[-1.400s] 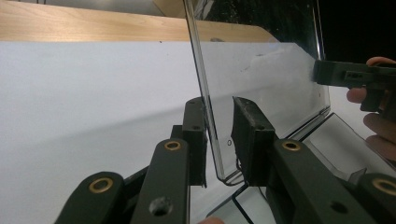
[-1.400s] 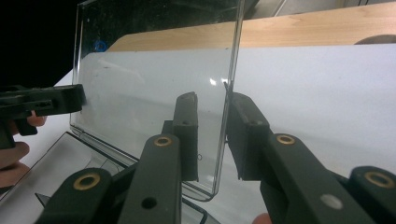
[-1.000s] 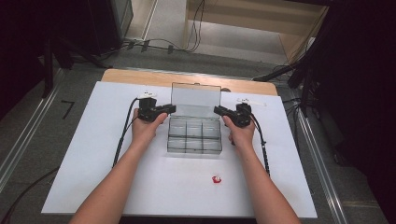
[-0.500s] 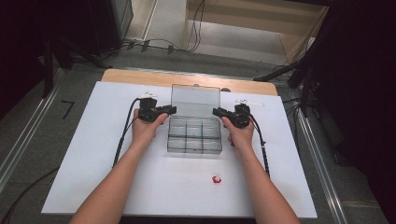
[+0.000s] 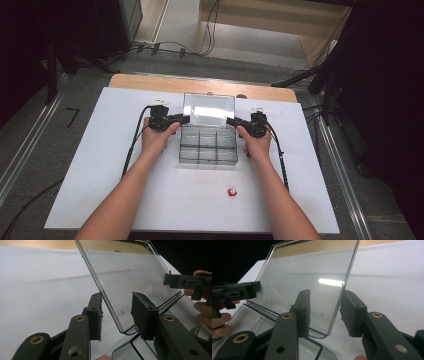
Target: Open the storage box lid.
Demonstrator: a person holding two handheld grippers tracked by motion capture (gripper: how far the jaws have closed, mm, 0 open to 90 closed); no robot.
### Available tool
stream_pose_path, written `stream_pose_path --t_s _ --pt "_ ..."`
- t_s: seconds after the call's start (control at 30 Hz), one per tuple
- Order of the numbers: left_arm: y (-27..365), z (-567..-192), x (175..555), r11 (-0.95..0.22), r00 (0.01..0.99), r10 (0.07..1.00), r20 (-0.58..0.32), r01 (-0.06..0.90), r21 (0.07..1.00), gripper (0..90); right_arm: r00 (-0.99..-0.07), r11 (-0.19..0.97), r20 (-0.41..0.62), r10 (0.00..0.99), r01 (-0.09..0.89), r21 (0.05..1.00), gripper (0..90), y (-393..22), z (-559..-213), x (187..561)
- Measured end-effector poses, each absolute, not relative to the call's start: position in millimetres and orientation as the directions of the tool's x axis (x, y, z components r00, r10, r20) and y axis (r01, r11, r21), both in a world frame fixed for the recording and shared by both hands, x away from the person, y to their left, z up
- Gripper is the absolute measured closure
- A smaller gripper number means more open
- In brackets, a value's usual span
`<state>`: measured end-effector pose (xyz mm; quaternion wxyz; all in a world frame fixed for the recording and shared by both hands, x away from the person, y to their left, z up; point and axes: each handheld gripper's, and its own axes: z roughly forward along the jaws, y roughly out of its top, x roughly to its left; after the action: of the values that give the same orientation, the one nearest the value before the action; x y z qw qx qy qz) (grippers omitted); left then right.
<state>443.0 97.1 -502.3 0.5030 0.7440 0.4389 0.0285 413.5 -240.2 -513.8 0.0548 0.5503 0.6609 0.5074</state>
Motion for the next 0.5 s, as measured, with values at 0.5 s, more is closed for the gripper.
stream_pose_path --t_s 0.5 --pt "97.6 -503.9 443.5 -0.114 0.597 0.696 -0.400 0.641 0.759 53.8 -0.374 -0.128 0.522 0.767 0.707 0.695 47.6 -239.5 -520.7 416.2"
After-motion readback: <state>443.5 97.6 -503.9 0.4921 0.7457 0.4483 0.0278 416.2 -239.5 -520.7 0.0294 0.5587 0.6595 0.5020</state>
